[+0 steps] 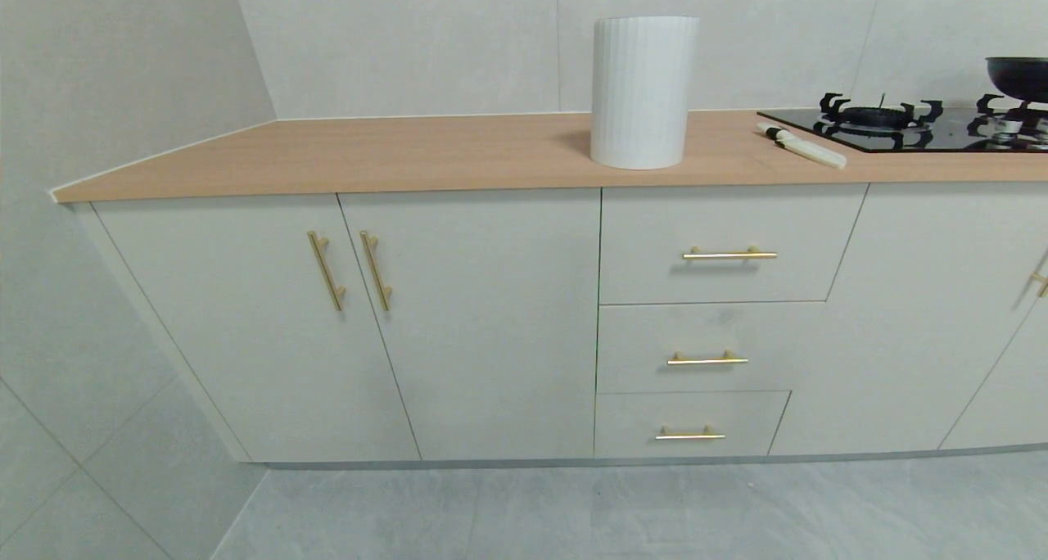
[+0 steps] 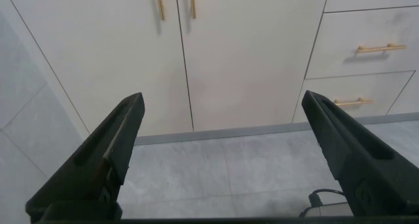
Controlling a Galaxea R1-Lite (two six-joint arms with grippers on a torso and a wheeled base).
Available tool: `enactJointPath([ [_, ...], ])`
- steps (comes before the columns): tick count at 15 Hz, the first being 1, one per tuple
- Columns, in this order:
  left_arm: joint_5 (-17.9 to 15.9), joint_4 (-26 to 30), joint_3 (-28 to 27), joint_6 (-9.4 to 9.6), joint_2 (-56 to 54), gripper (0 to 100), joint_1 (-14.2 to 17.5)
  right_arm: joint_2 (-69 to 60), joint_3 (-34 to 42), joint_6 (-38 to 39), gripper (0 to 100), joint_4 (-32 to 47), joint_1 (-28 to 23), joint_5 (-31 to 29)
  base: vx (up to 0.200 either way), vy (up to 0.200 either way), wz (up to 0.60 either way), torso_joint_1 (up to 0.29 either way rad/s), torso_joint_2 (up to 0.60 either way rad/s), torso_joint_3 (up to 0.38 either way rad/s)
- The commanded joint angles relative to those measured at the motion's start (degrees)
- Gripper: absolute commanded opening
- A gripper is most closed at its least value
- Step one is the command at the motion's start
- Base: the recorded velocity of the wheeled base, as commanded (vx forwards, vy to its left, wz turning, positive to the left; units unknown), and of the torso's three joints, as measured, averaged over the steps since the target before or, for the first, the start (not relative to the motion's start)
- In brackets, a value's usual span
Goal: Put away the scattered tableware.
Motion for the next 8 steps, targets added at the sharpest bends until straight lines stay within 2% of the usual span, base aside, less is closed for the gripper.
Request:
enactJointPath([
  [1, 0.0, 0.0, 0.0, 0.0, 0.0, 100, 0.0, 0.2, 0.0, 0.0, 100, 0.1, 0.0, 0.1, 0.2, 0.0, 0.0, 0.002, 0.0, 0.002],
  [8, 0.0, 0.0, 0.0, -0.09, 0.0, 100, 0.1, 0.2, 0.0, 0.1, 100, 0.1, 0.0, 0.1, 0.2, 0.0, 0.0, 0.004, 0.0, 0.003],
])
